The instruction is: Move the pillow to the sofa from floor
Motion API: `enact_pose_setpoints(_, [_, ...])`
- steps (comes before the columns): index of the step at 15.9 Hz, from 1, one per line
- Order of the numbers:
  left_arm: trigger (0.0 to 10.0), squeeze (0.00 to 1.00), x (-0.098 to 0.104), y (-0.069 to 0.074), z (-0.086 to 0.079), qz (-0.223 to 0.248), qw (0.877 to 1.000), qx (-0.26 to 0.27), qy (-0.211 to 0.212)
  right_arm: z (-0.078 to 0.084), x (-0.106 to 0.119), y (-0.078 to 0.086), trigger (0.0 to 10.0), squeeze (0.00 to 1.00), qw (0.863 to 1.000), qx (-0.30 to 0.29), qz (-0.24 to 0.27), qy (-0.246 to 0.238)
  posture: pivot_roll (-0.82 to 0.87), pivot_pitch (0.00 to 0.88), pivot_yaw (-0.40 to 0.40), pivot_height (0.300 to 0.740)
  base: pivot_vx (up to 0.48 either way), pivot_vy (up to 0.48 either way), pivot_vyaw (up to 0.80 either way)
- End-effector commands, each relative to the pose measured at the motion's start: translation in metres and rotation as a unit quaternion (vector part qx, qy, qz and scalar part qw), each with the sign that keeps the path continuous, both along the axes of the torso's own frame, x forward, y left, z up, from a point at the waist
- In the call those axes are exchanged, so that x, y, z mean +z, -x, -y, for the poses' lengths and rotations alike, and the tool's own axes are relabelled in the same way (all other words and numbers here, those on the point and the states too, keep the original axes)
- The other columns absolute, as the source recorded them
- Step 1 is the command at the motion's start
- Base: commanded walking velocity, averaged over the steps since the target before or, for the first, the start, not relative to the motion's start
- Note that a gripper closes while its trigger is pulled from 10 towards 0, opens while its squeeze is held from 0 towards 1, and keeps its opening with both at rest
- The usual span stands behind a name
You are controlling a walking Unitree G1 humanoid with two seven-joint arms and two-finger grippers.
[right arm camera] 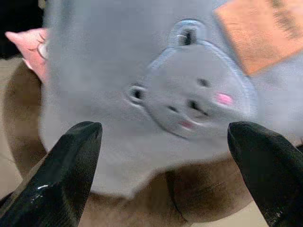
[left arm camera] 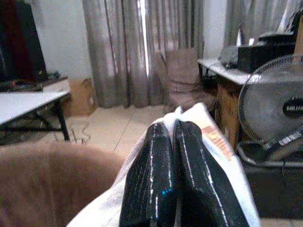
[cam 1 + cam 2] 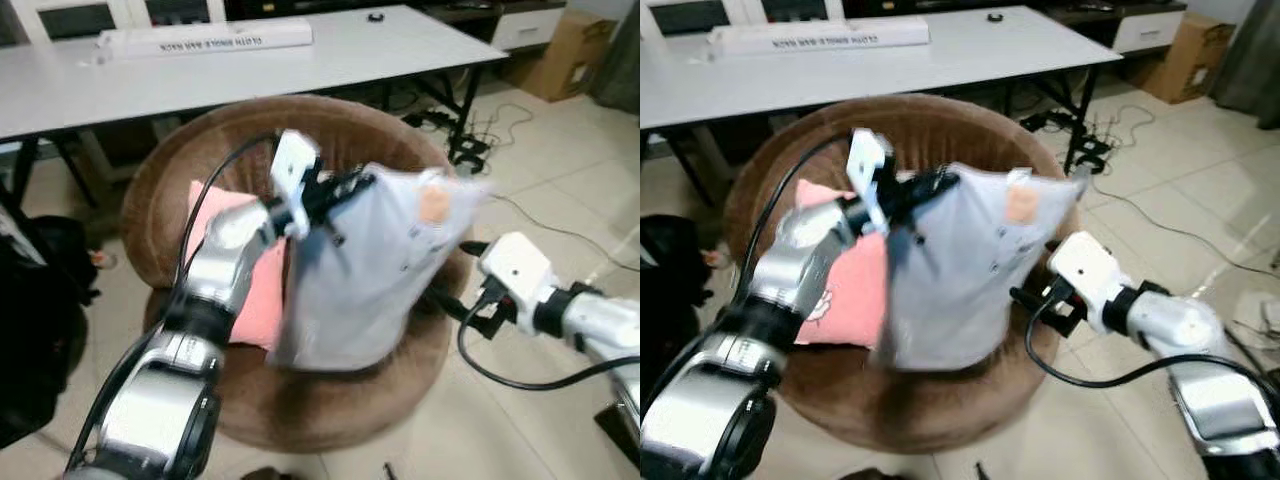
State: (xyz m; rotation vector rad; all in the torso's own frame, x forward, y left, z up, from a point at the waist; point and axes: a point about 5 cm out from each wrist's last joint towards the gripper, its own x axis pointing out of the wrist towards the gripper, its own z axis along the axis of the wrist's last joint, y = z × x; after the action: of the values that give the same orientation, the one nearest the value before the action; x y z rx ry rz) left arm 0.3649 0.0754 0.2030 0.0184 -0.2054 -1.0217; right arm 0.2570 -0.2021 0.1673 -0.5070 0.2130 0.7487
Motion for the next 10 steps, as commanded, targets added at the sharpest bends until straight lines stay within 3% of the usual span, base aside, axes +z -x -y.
enact_pose_setpoints(1, [10.0, 0.0, 0.01, -0.006, -0.004, 0.018, 1.0, 0.021, 0.008, -0.002, 0.009, 0.003, 10.0, 0.0, 1.0, 0.018, -0.002, -0.01, -0.15, 0.0, -0.004, 0.74, 0.0, 0.0, 0.0])
enact_pose_setpoints(4, [10.0, 0.0, -0.034, -0.016, -0.02, -0.033, 0.988, 0.118, -0.097, -0.012, 0.004, 0.015, 10.0, 0.0, 0.998, 0.048, -0.034, -0.016, -0.17, 0.0, -0.018, 0.74, 0.0, 0.0, 0.0])
enact_pose_setpoints(7, [10.0, 0.0, -0.062, -0.014, -0.026, -0.077, 0.975, 0.15, -0.144, -0.016, -0.008, 0.03, 10.0, 0.0, 0.997, 0.047, -0.067, -0.009, -0.2, 0.0, -0.021, 0.74, 0.0, 0.0, 0.0])
enact_pose_setpoints(9, [10.0, 0.0, -0.083, -0.011, -0.035, -0.098, 0.957, 0.19, -0.196, -0.019, -0.019, 0.035, 10.0, 0.0, 0.997, 0.014, -0.077, -0.003, -0.22, 0.0, -0.019, 0.74, 0.0, 0.0, 0.0])
enact_pose_setpoints(10, [10.0, 0.0, -0.09, -0.011, -0.042, -0.085, 0.941, 0.213, -0.25, -0.026, -0.022, 0.036, 10.0, 0.0, 0.997, 0.004, -0.075, -0.01, -0.22, 0.008, -0.017, 0.74, 0.0, 0.0, 0.0])
